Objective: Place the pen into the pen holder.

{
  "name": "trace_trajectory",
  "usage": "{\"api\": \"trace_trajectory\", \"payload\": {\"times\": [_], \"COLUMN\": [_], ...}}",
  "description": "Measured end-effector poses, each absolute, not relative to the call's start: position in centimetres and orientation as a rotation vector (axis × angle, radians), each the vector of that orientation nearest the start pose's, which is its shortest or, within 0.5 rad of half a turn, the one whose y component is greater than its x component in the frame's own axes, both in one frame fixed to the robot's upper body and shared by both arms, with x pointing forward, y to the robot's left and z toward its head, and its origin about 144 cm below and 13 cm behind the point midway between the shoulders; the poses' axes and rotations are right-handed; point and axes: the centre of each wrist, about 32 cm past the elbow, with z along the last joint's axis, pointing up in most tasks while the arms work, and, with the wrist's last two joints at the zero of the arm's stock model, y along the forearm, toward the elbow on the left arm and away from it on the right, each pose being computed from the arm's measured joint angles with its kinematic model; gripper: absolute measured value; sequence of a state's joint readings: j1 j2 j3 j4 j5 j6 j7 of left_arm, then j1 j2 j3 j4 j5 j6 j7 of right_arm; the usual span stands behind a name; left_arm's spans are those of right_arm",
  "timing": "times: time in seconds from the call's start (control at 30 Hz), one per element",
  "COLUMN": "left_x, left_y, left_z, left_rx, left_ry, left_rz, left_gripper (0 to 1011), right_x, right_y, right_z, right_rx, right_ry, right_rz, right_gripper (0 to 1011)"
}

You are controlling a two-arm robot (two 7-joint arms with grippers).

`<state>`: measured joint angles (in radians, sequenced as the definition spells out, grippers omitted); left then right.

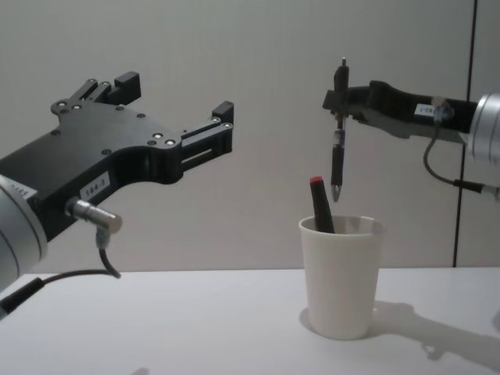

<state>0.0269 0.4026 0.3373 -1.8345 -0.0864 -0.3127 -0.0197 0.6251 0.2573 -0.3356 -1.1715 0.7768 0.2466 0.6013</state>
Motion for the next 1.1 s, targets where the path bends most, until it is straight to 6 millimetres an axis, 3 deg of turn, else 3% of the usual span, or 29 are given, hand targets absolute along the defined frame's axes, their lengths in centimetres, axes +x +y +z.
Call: {"api": "trace_trajectory", "payload": {"times": [0.83,1.1], "left_x": [42.53,42.53], "left_y": [21.38,21.38], "left_z": [119.61,119.61], "left_rx": [-0.183,-0.183], "left_ry": [-0.483,-0.483], "left_rz": [1.086,1.086], "left_gripper": [1001,1001], "right_x": [60.49,60.39], "right_y": [-23.45,-23.41], "right_z": [125.4,125.42], "right_rx": [0.214,0.21], "right_ry": [0.288,0.287], "right_rz": [-0.715,-0.718], "right_gripper": [157,391]}}
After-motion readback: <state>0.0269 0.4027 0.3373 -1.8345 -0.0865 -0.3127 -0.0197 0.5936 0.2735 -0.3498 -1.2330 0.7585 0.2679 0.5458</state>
